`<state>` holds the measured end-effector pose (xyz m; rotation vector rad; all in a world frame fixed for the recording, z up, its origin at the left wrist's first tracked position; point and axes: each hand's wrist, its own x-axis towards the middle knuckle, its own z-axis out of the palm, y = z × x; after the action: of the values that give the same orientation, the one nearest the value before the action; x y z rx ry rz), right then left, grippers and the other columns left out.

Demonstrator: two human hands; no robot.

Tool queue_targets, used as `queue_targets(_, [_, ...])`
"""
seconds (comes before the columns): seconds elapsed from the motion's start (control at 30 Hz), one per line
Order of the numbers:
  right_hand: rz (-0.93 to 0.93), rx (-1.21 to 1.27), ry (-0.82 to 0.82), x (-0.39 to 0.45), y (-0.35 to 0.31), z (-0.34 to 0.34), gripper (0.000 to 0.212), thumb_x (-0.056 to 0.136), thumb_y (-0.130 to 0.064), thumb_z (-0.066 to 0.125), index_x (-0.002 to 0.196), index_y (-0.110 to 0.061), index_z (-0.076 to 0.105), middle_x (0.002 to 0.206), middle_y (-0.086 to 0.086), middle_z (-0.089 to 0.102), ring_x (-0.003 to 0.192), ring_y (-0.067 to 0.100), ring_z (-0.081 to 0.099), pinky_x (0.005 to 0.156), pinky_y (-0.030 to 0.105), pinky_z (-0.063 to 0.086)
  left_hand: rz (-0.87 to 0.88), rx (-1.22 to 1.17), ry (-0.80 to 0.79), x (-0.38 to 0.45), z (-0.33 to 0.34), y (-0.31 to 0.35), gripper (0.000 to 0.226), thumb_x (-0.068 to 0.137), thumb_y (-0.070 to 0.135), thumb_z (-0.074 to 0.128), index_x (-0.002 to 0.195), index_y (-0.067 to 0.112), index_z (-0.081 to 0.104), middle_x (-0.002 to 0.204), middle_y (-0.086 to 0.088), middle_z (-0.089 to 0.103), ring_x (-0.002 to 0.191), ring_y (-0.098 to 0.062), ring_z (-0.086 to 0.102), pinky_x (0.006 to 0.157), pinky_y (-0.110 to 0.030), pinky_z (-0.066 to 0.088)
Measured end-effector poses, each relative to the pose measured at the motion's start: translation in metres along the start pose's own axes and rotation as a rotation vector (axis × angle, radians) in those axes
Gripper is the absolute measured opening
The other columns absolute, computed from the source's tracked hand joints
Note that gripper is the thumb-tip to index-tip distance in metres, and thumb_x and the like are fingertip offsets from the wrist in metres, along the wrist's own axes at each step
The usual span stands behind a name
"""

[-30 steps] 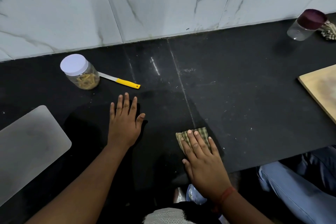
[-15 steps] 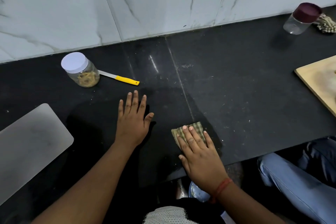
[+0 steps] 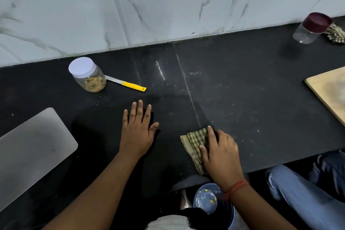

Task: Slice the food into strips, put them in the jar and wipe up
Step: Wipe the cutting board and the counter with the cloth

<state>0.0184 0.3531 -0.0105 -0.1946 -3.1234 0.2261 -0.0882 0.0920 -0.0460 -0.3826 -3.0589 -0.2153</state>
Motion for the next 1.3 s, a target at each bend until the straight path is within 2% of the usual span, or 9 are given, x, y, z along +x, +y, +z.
queue_targets(0.13, [0.049, 0.023, -0.008, 0.004, -0.005, 0.002, 0.061, 0.088, -0.04, 0.061, 0.139, -0.009, 0.048, 0.106, 0.007, 0.056, 0.094, 0.025, 0.05, 0.081, 0.042, 0.048, -0.015, -0.003, 0.011, 0.004, -0.002, -0.005, 0.071, 0.103, 0.06, 0.005, 0.159, 0.018, 0.016, 0.168, -0.012, 0.007, 0.155, -0.028, 0.002, 0.124, -0.053, 0.008])
queue_targets(0.3, [0.066, 0.457, -0.149, 0.026, -0.017, -0.009, 0.065, 0.09, -0.023, 0.065, 0.146, -0.013, 0.035, 0.125, 0.003, 0.049, 0.12, 0.021, 0.044, 0.102, 0.031, 0.039, -0.035, -0.007, 0.021, 0.01, -0.003, -0.009, 0.074, 0.102, 0.06, 0.002, 0.16, 0.017, 0.02, 0.168, -0.012, 0.008, 0.156, -0.028, 0.002, 0.124, -0.053, 0.007])
queue_targets(0.43, [0.13, 0.733, -0.177, 0.068, -0.036, -0.026, 0.043, 0.087, -0.017, 0.071, 0.128, -0.015, 0.058, 0.111, -0.001, 0.053, 0.1, 0.011, 0.055, 0.09, 0.019, 0.041, -0.045, -0.017, 0.04, 0.017, -0.008, -0.015, 0.074, 0.103, 0.06, 0.004, 0.16, 0.017, 0.022, 0.168, -0.012, 0.009, 0.156, -0.028, 0.003, 0.124, -0.053, 0.007])
queue_targets(0.57, [0.216, 1.054, -0.233, 0.121, -0.06, -0.037, 0.017, 0.087, -0.017, 0.07, 0.099, -0.028, 0.067, 0.103, -0.001, 0.065, 0.09, 0.012, 0.067, 0.088, 0.032, 0.055, -0.06, -0.005, 0.05, 0.028, -0.013, -0.025, 0.073, 0.103, 0.061, 0.004, 0.16, 0.017, 0.022, 0.168, -0.013, 0.009, 0.155, -0.029, 0.003, 0.123, -0.053, 0.007])
queue_targets(0.83, [0.384, 1.436, -0.361, 0.264, -0.121, -0.024, 0.014, 0.087, -0.002, 0.066, 0.098, -0.011, 0.064, 0.098, 0.013, 0.073, 0.092, 0.03, 0.071, 0.079, 0.048, 0.059, -0.068, 0.022, 0.03, 0.057, -0.011, -0.037, 0.073, 0.103, 0.06, 0.006, 0.159, 0.018, 0.023, 0.167, -0.013, 0.01, 0.155, -0.03, 0.004, 0.123, -0.055, 0.01])
queue_targets(1.07, [0.423, 1.45, -0.393, 0.38, -0.164, -0.003, 0.028, 0.081, -0.003, 0.067, 0.109, -0.002, 0.064, 0.099, 0.019, 0.072, 0.092, 0.035, 0.071, 0.077, 0.057, 0.057, -0.071, 0.008, 0.061, 0.125, -0.014, -0.049, 0.069, 0.102, 0.057, 0.021, 0.158, 0.017, 0.03, 0.167, -0.014, 0.015, 0.155, -0.03, 0.007, 0.123, -0.055, 0.014])
queue_targets(1.17, [0.31, 1.244, -0.342, 0.409, -0.167, 0.001, 0.028, 0.081, -0.006, 0.068, 0.108, -0.004, 0.061, 0.096, 0.011, 0.071, 0.088, 0.027, 0.069, 0.079, 0.039, 0.059, -0.078, 0.011, 0.059, 0.15, -0.015, -0.055, 0.071, 0.103, 0.059, 0.012, 0.158, 0.017, 0.029, 0.167, -0.014, 0.014, 0.155, -0.03, 0.007, 0.123, -0.055, 0.013])
queue_targets(1.23, [0.193, 0.957, -0.232, 0.422, -0.166, 0.0, 0.027, 0.084, -0.007, 0.064, 0.109, -0.01, 0.055, 0.097, 0.005, 0.064, 0.085, 0.018, 0.062, 0.068, 0.024, 0.05, -0.083, 0.004, 0.052, 0.163, -0.014, -0.058, 0.075, 0.102, 0.06, 0.002, 0.158, 0.017, 0.027, 0.167, -0.013, 0.012, 0.155, -0.03, 0.005, 0.123, -0.055, 0.012])
queue_targets(1.3, [0.138, 0.844, -0.169, 0.43, -0.166, 0.003, 0.025, 0.085, -0.007, 0.06, 0.109, -0.01, 0.053, 0.098, 0.006, 0.061, 0.086, 0.019, 0.058, 0.063, 0.023, 0.045, -0.084, -0.007, 0.048, 0.171, -0.012, -0.06, 0.077, 0.101, 0.062, -0.002, 0.158, 0.018, 0.025, 0.168, -0.013, 0.01, 0.156, -0.029, 0.003, 0.124, -0.055, 0.011])
